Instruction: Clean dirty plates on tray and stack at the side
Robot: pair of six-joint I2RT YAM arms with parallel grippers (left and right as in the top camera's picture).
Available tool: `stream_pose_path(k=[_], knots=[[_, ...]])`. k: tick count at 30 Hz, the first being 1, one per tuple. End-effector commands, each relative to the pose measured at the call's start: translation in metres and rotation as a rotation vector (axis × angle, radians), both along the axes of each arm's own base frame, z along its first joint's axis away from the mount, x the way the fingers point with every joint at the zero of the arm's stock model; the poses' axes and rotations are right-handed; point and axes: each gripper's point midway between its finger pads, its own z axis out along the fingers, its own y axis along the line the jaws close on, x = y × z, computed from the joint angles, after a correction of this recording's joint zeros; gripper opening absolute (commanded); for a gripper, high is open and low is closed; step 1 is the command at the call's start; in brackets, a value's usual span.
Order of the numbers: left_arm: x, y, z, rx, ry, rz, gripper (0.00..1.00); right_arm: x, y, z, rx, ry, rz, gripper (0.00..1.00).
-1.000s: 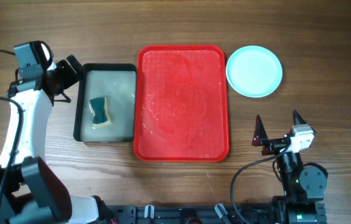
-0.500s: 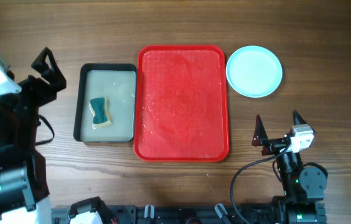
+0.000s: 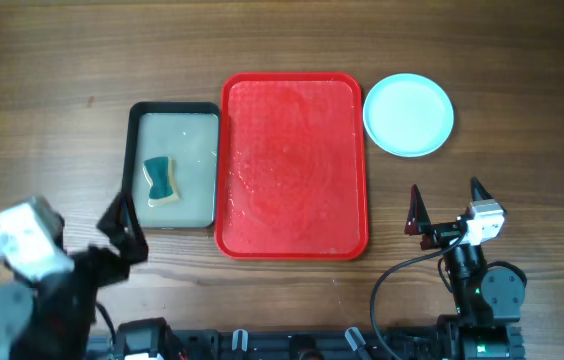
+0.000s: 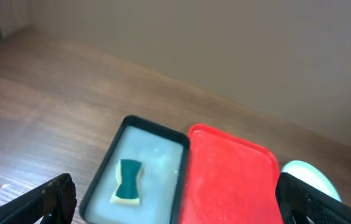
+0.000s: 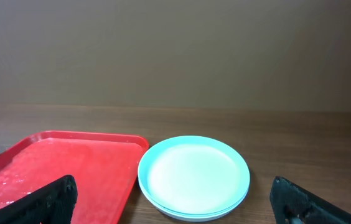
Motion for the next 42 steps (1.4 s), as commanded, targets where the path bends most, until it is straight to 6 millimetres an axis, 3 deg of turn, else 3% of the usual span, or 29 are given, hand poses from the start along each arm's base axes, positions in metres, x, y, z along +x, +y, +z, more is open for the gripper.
stream_pose_path(k=[1, 5, 8, 14, 20, 23, 28, 33, 42], knots=[[-0.026, -0.007, 0.01, 0.003, -0.1, -0.028, 1.0, 0.0, -0.004, 0.002, 0.01, -0.008, -0.021, 1.0], [-0.051, -0.009, -0.001, 0.01, -0.181, -0.032, 1.0, 0.0, -0.004, 0.002, 0.01, -0.008, -0.021, 0.99], [-0.065, -0.01, -0.023, 0.014, -0.232, -0.032, 1.0, 0.0, -0.004, 0.002, 0.01, -0.008, -0.021, 1.0], [-0.055, -0.01, -0.047, 0.011, -0.208, -0.033, 1.0, 0.0, -0.004, 0.002, 0.01, -0.008, -0.021, 0.99], [-0.013, -0.007, 0.002, 0.037, -0.519, -0.033, 1.0, 0.0, -0.004, 0.001, 0.01, -0.004, -0.021, 1.0], [-0.001, -0.006, 0.021, 0.051, -0.682, -0.033, 1.0, 0.0, -0.004, 0.001, 0.01, -0.004, -0.021, 0.99], [0.006, -0.007, 0.032, 0.07, -0.895, -0.042, 1.0, 0.0, -0.004, 0.001, 0.01, -0.004, -0.021, 1.0], [0.017, -0.008, 0.012, 0.076, -0.956, -0.053, 1.0, 0.0, -0.004, 0.001, 0.01, -0.004, -0.021, 1.0], [0.043, -0.011, -0.043, 0.062, -0.862, -0.081, 1.0, 0.0, -0.004, 0.001, 0.01, -0.004, -0.021, 1.0]])
